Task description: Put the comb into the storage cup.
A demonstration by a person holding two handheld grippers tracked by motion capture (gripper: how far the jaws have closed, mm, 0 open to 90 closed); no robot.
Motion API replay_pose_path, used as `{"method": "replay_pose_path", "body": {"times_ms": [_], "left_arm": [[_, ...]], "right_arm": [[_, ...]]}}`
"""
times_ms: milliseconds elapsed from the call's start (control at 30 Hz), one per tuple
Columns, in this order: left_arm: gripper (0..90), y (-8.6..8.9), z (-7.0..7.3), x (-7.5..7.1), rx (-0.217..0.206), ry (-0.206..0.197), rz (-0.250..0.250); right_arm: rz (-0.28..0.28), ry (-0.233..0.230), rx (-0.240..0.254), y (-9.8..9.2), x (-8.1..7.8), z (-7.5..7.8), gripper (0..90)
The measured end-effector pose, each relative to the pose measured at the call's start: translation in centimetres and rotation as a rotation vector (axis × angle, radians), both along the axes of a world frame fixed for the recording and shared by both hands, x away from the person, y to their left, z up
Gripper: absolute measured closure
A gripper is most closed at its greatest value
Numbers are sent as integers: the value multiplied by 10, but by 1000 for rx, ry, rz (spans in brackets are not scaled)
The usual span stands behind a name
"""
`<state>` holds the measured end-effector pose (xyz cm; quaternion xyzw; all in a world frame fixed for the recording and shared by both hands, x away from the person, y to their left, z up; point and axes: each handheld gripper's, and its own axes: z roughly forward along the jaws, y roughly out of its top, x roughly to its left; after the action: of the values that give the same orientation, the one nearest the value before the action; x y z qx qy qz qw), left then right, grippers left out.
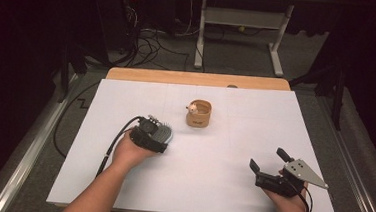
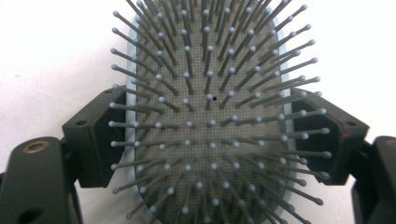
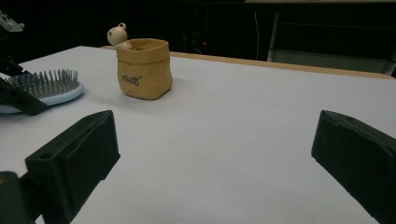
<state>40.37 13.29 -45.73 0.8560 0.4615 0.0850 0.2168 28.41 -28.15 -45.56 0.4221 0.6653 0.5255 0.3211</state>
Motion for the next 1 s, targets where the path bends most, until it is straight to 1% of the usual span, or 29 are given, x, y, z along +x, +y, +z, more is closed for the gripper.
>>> {"method": "replay_pose_path", "body": {"times_ms": [200, 567, 600, 667, 767, 833, 900, 1000], "left_arm": [[199, -1, 1, 2, 13, 15, 1], [202, -2, 2, 2, 15, 16, 3], [202, -2, 2, 1, 16, 6, 0], [202, -2, 2, 0, 17, 4, -3], [202, -1, 4, -2, 20, -11, -10], [203, 0, 6, -4, 13, -23, -14], [203, 1, 10, -5, -3, -41, -16], [203, 3, 14, -9, -22, -80, -20]], "right_arm": [[0, 0, -1, 0, 0, 0, 13], [-2, 0, 6, -1, 0, 0, 13], [-3, -1, 5, -1, 0, 0, 13], [-3, -2, 6, -1, 0, 0, 13], [-7, 0, 7, -2, 0, 0, 13], [-5, 0, 7, -2, 0, 0, 13], [-4, -1, 6, -2, 0, 0, 13], [-5, 0, 9, -2, 0, 0, 13]]}}
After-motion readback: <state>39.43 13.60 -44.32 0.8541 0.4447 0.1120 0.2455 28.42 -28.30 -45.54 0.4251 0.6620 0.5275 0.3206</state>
